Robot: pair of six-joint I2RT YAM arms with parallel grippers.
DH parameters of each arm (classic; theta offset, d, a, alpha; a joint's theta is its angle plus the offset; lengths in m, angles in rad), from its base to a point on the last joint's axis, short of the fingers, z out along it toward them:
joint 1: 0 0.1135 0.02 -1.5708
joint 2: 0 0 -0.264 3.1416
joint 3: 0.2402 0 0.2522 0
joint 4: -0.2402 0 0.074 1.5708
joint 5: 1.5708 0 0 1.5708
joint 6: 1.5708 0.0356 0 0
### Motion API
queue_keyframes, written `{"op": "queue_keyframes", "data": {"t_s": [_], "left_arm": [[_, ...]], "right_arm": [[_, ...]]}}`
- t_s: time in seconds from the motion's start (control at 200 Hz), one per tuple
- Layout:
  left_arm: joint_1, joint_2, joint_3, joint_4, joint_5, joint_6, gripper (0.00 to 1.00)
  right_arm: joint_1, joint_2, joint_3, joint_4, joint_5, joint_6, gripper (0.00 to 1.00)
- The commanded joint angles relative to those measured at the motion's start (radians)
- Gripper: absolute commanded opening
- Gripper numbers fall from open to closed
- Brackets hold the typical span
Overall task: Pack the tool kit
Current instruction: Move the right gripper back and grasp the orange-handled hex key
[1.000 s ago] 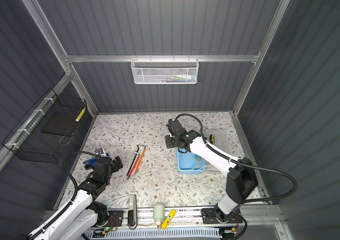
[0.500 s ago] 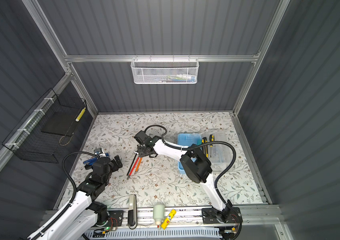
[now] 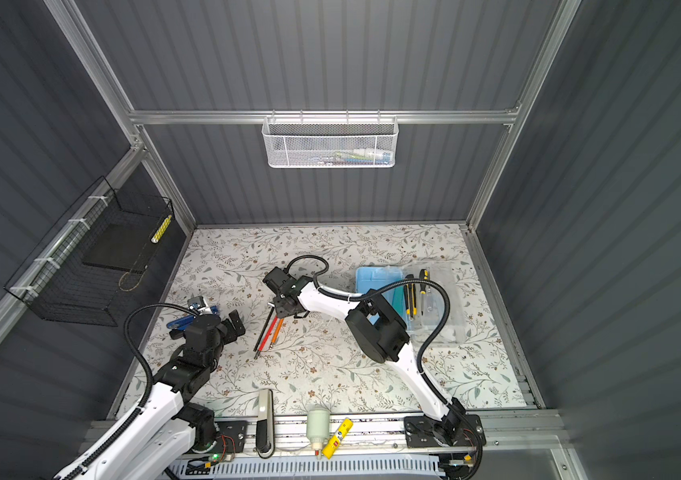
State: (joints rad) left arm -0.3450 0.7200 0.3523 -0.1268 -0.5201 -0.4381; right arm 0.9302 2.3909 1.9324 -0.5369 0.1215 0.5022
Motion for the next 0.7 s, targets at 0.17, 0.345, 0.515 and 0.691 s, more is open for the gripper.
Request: {"op": "queue_keyframes", "data": {"t_s": [0.17, 0.345, 0.515, 0.691], "left_arm": [[0.006, -0.011, 0.001, 0.006, 0.0, 0.012, 0.99], [0.006, -0.011, 0.002, 0.006, -0.001, 0.01, 0.99], [0.006, -0.012, 0.001, 0.005, -0.001, 0.01, 0.99], [0.006, -0.011, 0.002, 0.006, -0.001, 0.01, 0.99]], "right_arm": [[0.012, 0.071, 0.084, -0.087, 0.033, 0.008, 0.47], [0.031, 0.124, 0.164, -0.195, 0.076, -0.022, 0.46], [0.032, 0.114, 0.123, -0.224, 0.1, -0.054, 0.41], [0.024, 0.068, 0.032, -0.205, 0.108, -0.097, 0.33]]}}
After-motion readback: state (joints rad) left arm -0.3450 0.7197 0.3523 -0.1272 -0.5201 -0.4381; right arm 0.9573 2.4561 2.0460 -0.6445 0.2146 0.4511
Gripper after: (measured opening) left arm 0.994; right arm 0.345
